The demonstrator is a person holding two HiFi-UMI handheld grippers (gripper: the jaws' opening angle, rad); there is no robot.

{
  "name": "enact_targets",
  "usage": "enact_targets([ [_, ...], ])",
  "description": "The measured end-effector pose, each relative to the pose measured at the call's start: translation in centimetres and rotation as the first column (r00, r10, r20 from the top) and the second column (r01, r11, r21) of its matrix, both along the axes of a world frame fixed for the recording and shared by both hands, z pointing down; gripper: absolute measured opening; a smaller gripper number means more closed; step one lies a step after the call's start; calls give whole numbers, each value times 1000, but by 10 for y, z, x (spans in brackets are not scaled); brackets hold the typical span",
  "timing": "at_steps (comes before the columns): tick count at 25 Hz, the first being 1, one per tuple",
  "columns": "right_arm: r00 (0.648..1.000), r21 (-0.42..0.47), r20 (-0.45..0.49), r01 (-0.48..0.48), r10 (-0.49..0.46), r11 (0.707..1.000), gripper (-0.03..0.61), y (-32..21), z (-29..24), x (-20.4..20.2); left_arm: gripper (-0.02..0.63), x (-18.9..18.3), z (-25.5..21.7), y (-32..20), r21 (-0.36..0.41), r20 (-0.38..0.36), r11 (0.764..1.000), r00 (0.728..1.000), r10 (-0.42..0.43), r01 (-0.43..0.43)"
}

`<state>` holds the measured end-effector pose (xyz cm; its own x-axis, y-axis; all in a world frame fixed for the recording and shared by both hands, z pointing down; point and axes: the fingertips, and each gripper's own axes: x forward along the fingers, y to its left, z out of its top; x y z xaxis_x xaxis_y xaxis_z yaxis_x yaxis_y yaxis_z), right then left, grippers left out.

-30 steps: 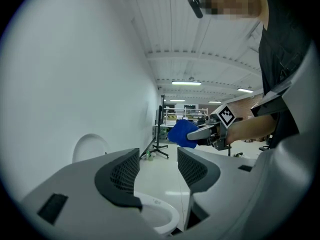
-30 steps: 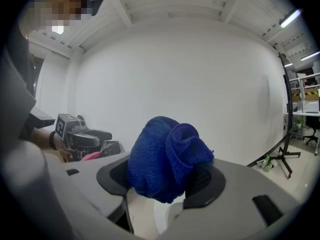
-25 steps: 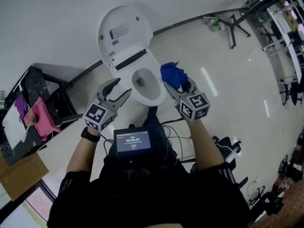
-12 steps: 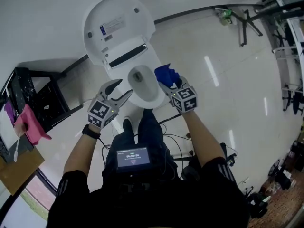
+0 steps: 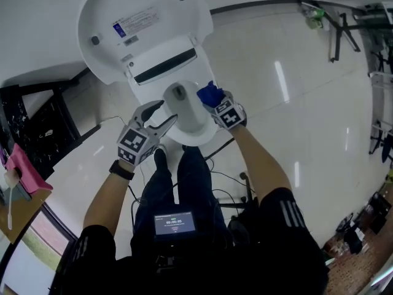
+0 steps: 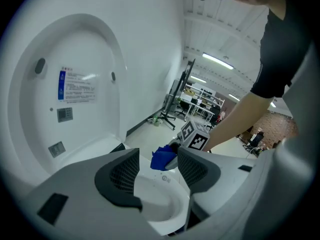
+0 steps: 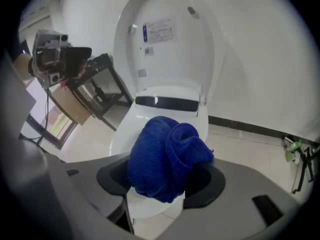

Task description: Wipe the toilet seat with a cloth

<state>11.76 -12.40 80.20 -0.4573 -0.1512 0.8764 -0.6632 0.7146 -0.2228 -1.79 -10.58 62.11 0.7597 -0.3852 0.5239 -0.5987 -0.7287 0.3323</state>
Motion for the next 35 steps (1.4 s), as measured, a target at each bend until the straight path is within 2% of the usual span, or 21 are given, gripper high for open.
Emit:
enact_targets([
  [3, 992, -43, -67, 108, -110, 993, 275, -9, 48, 4, 233, 10, 27, -9, -21, -4, 1000, 1000, -5, 5],
  [6, 967, -42, -104, 232, -235, 972, 275, -18, 86, 3, 233, 20, 50, -18, -32, 1, 999, 1000, -7, 7],
  [8, 932, -31, -145, 331, -332, 943, 275, -24, 105, 5, 233, 27, 61, -22, -42, -3, 999, 1000, -18, 18],
  [11, 861, -45, -188, 472, -472, 880, 276, -22, 128, 7, 233, 35, 73, -26, -55, -6, 998, 1000, -28, 27],
  [13, 836, -25, -185, 522, -517, 853, 282, -22, 132, 5, 233, 39, 81, -28, -63, -4, 997, 999, -33, 33],
  [17, 833, 15, -172, 536, -526, 844, 279, -11, 130, 11, 233, 47, 89, -26, -94, -5, 995, 999, -38, 38],
  [24, 823, -49, -160, 545, -545, 837, 278, 58, 132, 35, 233, 60, 86, -17, -111, -6, 994, 1000, -4, 3],
  [31, 819, -121, -153, 540, -553, 833, 276, 123, 136, 37, 233, 63, 82, -9, -122, -7, 993, 1000, 5, -6],
  [35, 791, -166, -137, 575, -597, 801, 276, 157, 137, 31, 233, 60, 82, -3, -119, -3, 993, 1000, 0, -1],
])
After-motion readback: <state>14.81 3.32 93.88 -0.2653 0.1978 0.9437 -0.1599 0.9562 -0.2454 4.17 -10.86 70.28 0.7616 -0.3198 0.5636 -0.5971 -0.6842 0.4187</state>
